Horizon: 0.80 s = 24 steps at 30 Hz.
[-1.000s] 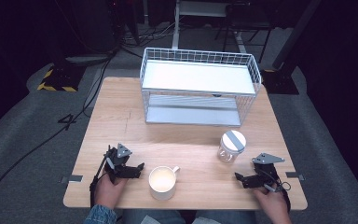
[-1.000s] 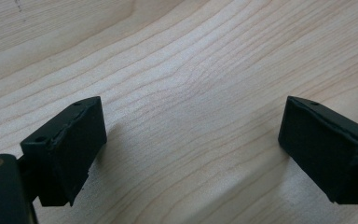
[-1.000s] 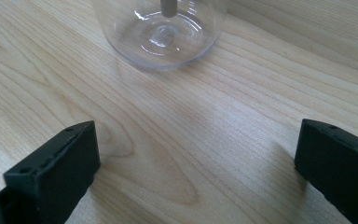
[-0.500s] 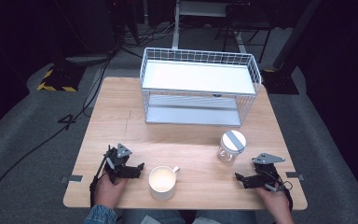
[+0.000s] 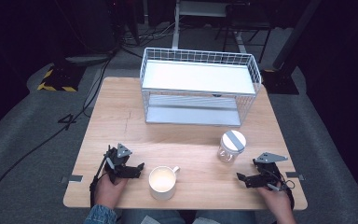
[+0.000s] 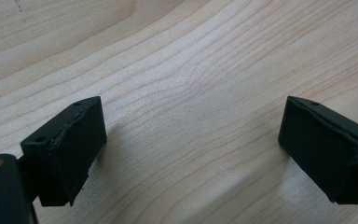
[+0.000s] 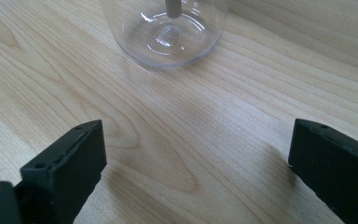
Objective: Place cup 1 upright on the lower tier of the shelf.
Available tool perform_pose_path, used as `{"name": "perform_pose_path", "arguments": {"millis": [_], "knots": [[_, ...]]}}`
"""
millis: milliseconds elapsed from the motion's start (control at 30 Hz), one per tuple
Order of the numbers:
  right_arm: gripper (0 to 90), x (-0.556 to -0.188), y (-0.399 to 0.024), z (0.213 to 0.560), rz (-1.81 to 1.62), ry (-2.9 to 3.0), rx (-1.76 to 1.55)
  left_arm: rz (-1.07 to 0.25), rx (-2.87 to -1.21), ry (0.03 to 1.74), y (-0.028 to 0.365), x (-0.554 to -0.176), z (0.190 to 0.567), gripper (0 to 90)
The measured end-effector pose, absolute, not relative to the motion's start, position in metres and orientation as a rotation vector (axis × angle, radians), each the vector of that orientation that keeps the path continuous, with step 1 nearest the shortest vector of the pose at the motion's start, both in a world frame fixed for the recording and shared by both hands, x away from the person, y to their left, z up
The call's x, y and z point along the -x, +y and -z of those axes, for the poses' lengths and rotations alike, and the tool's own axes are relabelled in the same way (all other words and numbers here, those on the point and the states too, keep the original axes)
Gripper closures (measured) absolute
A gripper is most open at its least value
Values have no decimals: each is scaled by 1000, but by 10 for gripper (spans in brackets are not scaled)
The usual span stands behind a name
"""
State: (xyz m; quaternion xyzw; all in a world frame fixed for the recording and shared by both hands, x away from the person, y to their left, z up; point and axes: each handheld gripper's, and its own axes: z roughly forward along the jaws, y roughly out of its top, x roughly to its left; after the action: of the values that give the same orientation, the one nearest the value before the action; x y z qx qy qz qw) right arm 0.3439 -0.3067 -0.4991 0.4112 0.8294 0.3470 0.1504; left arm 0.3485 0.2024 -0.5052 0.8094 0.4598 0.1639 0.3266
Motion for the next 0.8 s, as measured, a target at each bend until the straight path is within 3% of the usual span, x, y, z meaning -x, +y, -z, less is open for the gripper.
{"name": "perform_pose_path", "arguments": {"millis": [800], "knots": [[0, -355, -288, 461, -1137, 2351, -1044, -429, -2121, 1204, 202, -348, 505, 81]]}}
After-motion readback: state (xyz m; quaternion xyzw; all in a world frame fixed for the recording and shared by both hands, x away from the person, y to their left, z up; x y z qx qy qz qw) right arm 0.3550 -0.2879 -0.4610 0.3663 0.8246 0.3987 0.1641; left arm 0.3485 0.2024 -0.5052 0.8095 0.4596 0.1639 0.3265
